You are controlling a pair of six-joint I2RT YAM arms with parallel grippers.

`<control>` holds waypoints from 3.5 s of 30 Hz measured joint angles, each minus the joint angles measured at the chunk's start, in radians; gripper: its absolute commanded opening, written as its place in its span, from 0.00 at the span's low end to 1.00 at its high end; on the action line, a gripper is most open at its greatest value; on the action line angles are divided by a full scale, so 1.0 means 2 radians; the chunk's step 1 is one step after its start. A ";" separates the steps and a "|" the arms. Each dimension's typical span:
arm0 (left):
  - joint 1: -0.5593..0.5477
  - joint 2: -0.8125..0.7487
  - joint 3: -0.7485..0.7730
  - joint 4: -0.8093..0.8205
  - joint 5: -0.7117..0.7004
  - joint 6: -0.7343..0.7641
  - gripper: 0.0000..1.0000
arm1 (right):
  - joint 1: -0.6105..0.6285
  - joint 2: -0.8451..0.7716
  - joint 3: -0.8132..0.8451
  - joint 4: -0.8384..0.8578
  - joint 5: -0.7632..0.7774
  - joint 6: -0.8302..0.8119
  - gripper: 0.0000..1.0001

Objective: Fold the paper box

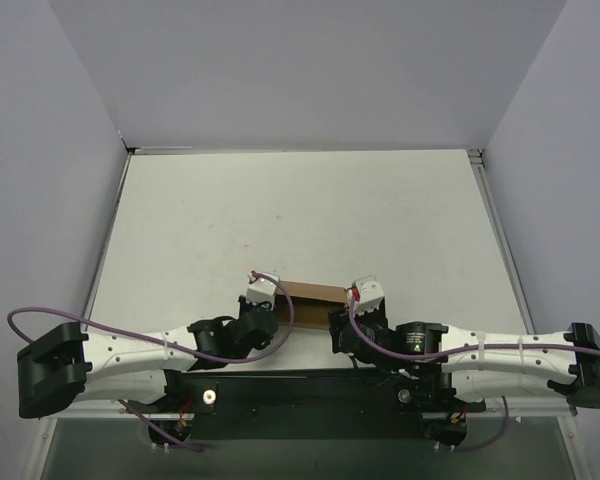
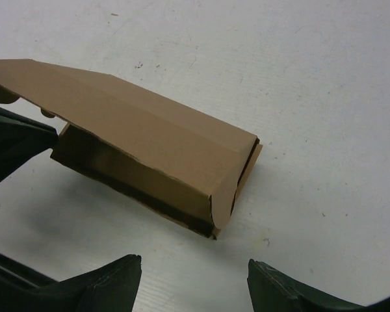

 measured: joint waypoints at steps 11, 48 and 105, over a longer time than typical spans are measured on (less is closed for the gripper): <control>-0.006 -0.076 0.000 -0.008 0.016 0.019 0.46 | 0.027 -0.068 0.046 -0.074 0.010 0.023 0.76; 0.390 -0.011 0.238 -0.178 0.525 0.058 0.84 | -0.262 -0.043 0.020 0.048 -0.237 0.096 0.68; 0.333 0.021 -0.007 0.020 0.511 -0.001 0.56 | -0.228 0.010 -0.092 0.111 -0.212 0.154 0.51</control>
